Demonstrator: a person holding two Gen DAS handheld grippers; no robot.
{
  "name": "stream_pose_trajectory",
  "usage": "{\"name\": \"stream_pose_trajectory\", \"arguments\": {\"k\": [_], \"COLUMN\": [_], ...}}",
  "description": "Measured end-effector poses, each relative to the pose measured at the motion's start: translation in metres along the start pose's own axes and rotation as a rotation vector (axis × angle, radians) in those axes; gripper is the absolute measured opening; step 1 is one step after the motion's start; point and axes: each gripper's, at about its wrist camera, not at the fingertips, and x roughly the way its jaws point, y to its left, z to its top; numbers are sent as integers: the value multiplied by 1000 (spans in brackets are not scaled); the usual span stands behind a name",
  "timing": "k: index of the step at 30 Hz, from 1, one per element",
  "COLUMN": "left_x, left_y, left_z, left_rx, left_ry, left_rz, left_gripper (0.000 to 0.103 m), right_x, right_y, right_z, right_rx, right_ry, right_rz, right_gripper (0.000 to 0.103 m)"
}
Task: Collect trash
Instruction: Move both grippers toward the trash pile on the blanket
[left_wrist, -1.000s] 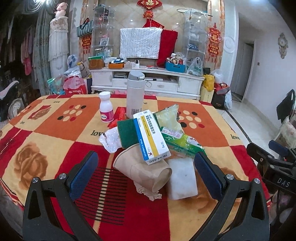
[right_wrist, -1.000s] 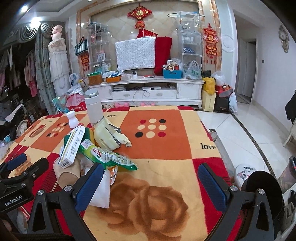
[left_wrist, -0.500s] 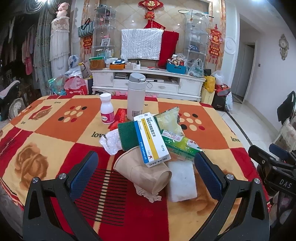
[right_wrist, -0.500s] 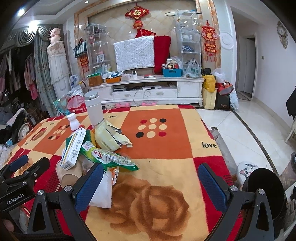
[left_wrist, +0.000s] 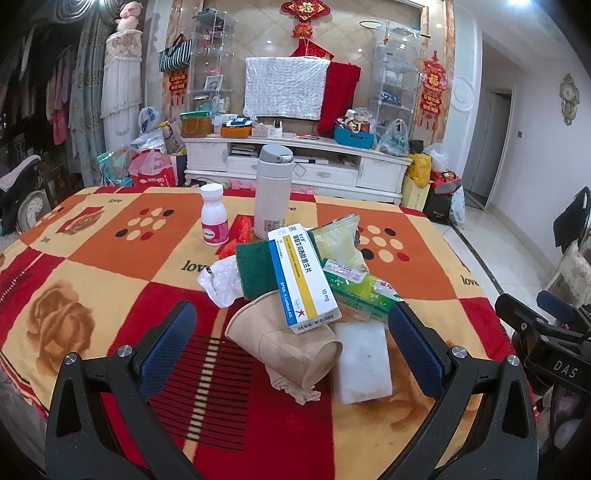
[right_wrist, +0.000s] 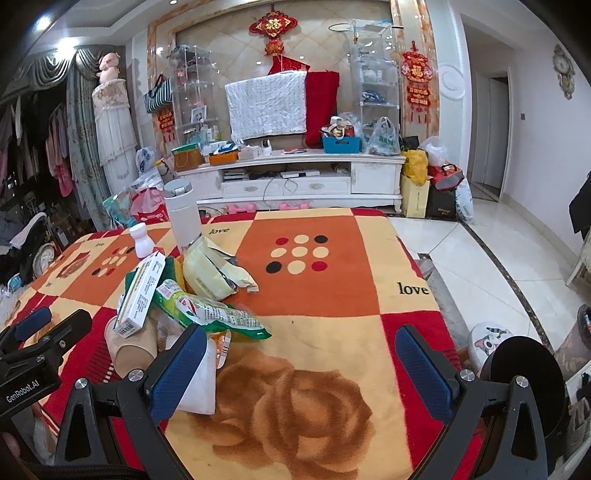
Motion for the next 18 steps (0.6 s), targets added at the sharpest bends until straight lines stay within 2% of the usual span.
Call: {"name": "stream_pose_trajectory", "arguments": {"k": [18], "left_x": [4], "left_y": [1], "left_z": [-2], "left_rx": [-8], "left_ry": [18], "left_rz": [11], "left_gripper": [103], "right_x": [7], "right_y": [-4], "right_z": [-2], "right_rx": [4], "right_ry": [20], "right_rz": [3], "right_gripper": [101]}}
